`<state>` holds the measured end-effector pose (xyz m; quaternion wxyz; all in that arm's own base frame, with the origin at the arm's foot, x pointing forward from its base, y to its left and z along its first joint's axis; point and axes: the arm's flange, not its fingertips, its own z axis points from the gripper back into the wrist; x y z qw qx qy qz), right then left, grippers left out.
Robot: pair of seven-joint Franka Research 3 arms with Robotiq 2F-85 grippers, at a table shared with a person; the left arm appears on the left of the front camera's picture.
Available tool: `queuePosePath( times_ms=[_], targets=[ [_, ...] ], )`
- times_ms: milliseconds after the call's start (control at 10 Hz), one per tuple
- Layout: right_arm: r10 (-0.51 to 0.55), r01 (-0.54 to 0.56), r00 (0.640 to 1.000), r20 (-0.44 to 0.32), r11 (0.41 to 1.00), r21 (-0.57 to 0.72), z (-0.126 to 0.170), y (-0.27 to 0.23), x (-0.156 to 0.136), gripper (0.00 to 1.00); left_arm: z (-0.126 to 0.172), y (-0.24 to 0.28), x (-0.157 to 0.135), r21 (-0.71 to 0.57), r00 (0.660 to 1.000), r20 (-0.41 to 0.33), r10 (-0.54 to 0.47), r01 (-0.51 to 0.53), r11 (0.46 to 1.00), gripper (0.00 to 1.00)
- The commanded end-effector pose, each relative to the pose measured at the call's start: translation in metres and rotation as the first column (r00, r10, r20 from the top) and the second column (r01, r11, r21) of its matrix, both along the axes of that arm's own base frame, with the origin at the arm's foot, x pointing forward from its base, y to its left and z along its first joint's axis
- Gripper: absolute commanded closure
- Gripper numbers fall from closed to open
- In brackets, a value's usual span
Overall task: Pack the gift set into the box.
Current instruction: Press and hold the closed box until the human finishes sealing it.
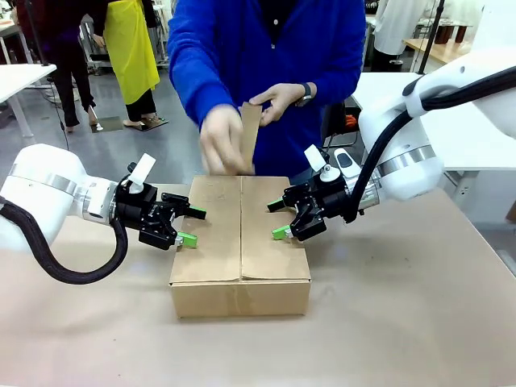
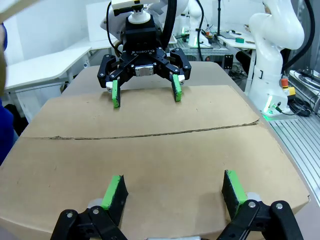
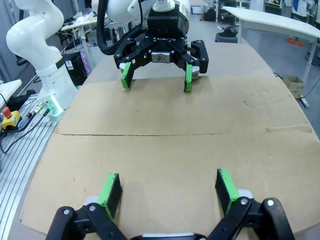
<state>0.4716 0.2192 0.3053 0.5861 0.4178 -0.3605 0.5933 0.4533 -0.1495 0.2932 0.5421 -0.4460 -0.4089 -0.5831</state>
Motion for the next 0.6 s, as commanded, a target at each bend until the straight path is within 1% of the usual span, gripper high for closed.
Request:
queuePosePath(
  times_ms=[0, 500],
  targets=[
    [0.000, 0.000, 1.000, 0.016, 1.000, 0.004, -0.0035, 0.0029, -0.0025, 0.00, -0.0041, 0.0000, -0.0021, -0.002, 1.000, 0.014, 0.004, -0.004, 1.000, 0.00],
    [0.000, 0.000, 1.000, 0.016, 1.000, 0.004, -0.0035, 0.0029, -0.0025, 0.00, -0.0041, 0.0000, -0.0021, -0.002, 1.000, 0.014, 0.004, -0.004, 1.000, 0.00]
  ],
)
